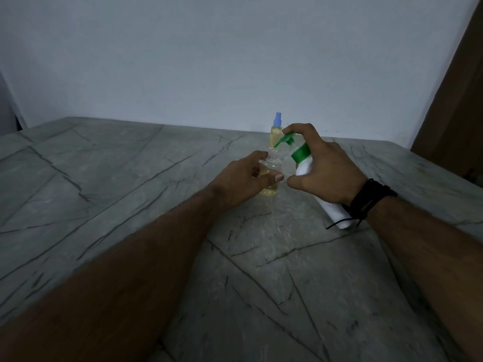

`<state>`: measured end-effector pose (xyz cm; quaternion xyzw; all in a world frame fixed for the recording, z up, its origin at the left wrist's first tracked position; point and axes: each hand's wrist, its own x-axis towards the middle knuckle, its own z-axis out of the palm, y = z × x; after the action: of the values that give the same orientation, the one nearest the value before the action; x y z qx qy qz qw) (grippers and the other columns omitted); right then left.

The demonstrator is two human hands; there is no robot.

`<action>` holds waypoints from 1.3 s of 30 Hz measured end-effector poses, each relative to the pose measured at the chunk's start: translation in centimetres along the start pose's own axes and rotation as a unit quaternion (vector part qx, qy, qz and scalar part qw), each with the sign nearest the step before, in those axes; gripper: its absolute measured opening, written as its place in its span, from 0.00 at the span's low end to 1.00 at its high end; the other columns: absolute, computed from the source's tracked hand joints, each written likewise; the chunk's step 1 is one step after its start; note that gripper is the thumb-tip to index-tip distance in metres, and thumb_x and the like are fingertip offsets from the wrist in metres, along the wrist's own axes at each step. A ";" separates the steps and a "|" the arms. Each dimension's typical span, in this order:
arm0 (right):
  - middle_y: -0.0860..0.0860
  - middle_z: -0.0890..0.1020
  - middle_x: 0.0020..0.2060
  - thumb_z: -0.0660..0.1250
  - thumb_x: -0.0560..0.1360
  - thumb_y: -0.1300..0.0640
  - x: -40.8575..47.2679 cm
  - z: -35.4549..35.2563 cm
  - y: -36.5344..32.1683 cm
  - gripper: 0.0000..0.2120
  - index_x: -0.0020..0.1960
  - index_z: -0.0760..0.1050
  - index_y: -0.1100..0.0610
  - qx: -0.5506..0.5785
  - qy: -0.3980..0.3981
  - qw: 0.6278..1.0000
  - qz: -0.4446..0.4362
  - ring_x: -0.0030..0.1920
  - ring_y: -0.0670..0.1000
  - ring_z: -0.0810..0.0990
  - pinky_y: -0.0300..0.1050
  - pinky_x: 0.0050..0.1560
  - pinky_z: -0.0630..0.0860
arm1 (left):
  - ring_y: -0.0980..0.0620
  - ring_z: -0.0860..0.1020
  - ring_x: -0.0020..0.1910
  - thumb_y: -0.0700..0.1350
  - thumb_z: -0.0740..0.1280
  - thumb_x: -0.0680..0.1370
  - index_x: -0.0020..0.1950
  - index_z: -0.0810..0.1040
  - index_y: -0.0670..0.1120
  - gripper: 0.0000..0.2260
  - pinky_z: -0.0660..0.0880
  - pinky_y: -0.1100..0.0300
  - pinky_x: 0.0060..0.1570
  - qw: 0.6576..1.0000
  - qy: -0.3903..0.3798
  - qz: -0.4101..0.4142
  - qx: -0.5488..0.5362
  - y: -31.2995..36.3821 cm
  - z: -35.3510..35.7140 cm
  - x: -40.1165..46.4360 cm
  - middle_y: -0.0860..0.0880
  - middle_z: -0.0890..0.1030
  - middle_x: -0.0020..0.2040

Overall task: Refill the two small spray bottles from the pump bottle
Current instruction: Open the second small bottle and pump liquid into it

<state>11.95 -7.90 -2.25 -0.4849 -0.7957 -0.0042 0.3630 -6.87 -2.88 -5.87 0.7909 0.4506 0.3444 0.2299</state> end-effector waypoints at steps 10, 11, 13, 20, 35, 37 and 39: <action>0.43 0.77 0.32 0.74 0.64 0.56 0.0 0.0 -0.1 0.37 0.69 0.64 0.43 -0.001 -0.002 1.000 -0.002 0.34 0.44 0.77 0.40 0.35 0.71 | 0.59 0.74 0.55 0.61 0.66 0.76 0.72 0.67 0.54 0.27 0.67 0.71 0.44 1.000 -0.003 0.006 0.005 0.0 0.0 0.0 0.53 0.77 0.65; 0.43 0.77 0.32 0.75 0.64 0.56 0.0 0.0 -0.1 0.36 0.68 0.64 0.43 -0.001 -0.001 1.000 -0.002 0.34 0.44 0.76 0.40 0.35 0.70 | 0.59 0.74 0.55 0.61 0.66 0.76 0.72 0.67 0.54 0.27 0.67 0.70 0.45 1.000 -0.003 0.004 0.003 0.0 0.0 0.0 0.54 0.77 0.65; 0.42 0.76 0.32 0.75 0.64 0.57 0.0 0.0 -0.1 0.35 0.67 0.65 0.44 0.002 -0.001 1.000 -0.001 0.34 0.43 0.76 0.40 0.35 0.68 | 0.57 0.76 0.57 0.61 0.67 0.75 0.72 0.67 0.54 0.27 0.68 0.68 0.48 1.000 -0.001 0.003 0.001 0.0 0.0 0.0 0.53 0.77 0.65; 0.40 0.76 0.33 0.75 0.64 0.56 0.0 0.0 0.1 0.37 0.69 0.64 0.43 0.002 -0.001 1.000 -0.002 0.33 0.41 0.76 0.35 0.35 0.67 | 0.58 0.75 0.57 0.60 0.66 0.76 0.72 0.66 0.53 0.27 0.67 0.71 0.44 1.000 -0.003 0.003 0.001 0.2 -0.1 -0.1 0.52 0.77 0.66; 0.44 0.78 0.34 0.75 0.64 0.56 0.0 0.0 0.1 0.36 0.68 0.64 0.43 -0.002 0.004 1.000 -0.002 0.34 0.44 0.77 0.39 0.35 0.72 | 0.55 0.77 0.58 0.59 0.67 0.76 0.71 0.68 0.53 0.25 0.73 0.63 0.53 1.000 -0.007 0.006 -0.002 0.5 -0.2 -0.3 0.52 0.78 0.64; 0.47 0.79 0.35 0.75 0.63 0.56 0.0 0.0 0.1 0.35 0.66 0.65 0.44 -0.002 0.003 1.000 -0.002 0.34 0.47 0.78 0.44 0.36 0.74 | 0.56 0.77 0.57 0.59 0.67 0.76 0.71 0.68 0.53 0.25 0.73 0.65 0.52 1.000 -0.007 0.009 -0.001 0.5 -0.2 -0.4 0.53 0.78 0.64; 0.47 0.79 0.35 0.75 0.64 0.57 0.1 0.0 0.1 0.35 0.66 0.65 0.44 0.001 0.000 1.000 -0.001 0.34 0.47 0.78 0.45 0.36 0.75 | 0.56 0.77 0.58 0.59 0.67 0.76 0.71 0.68 0.52 0.26 0.71 0.65 0.51 1.000 -0.010 0.008 -0.003 0.6 -0.2 -0.4 0.52 0.78 0.64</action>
<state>12.00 -7.82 -2.23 -0.4834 -0.7963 -0.0040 0.3636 -6.85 -3.51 -5.49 0.7972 0.4410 0.3398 0.2335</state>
